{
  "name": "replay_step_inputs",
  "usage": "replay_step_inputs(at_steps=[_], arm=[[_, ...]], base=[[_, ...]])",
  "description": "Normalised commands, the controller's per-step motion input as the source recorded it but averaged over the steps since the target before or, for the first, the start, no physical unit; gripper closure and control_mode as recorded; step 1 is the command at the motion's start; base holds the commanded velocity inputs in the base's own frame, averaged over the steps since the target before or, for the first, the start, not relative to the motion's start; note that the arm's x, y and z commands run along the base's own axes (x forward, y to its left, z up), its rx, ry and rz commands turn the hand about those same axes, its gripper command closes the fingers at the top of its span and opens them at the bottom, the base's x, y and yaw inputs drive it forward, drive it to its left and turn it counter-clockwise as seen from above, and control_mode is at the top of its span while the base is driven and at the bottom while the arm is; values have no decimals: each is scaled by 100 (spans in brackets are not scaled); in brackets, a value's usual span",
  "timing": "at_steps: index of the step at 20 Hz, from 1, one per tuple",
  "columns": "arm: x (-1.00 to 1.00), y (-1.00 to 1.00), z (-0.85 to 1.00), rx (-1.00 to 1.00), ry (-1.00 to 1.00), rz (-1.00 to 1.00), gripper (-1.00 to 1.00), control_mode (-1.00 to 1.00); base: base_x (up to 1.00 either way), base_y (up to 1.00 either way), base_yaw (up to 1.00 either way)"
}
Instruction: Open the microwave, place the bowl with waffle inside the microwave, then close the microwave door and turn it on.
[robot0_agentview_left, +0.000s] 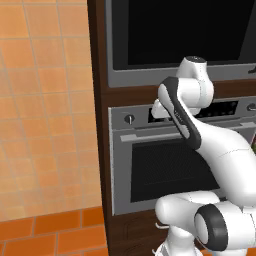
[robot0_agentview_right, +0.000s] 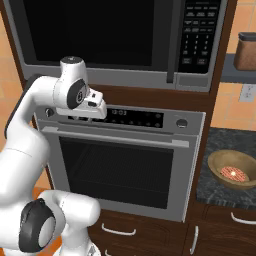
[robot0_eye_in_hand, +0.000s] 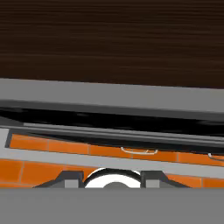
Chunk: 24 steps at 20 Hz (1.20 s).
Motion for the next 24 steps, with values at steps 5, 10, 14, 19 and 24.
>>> replay_step_inputs(at_steps=[5, 10, 14, 19, 24], arm=[[-28, -10, 3, 0, -15, 0, -100, -100], [-44, -32, 30, 0, -35, 0, -100, -100], [-46, -46, 29, 0, -37, 0, -100, -100], [-13, -27, 36, 0, -32, 0, -100, -100], [0, -12, 40, 0, -29, 0, -100, -100]], base=[[0, 0, 0], [0, 0, 0], [0, 0, 0], [0, 0, 0], [0, 0, 0]])
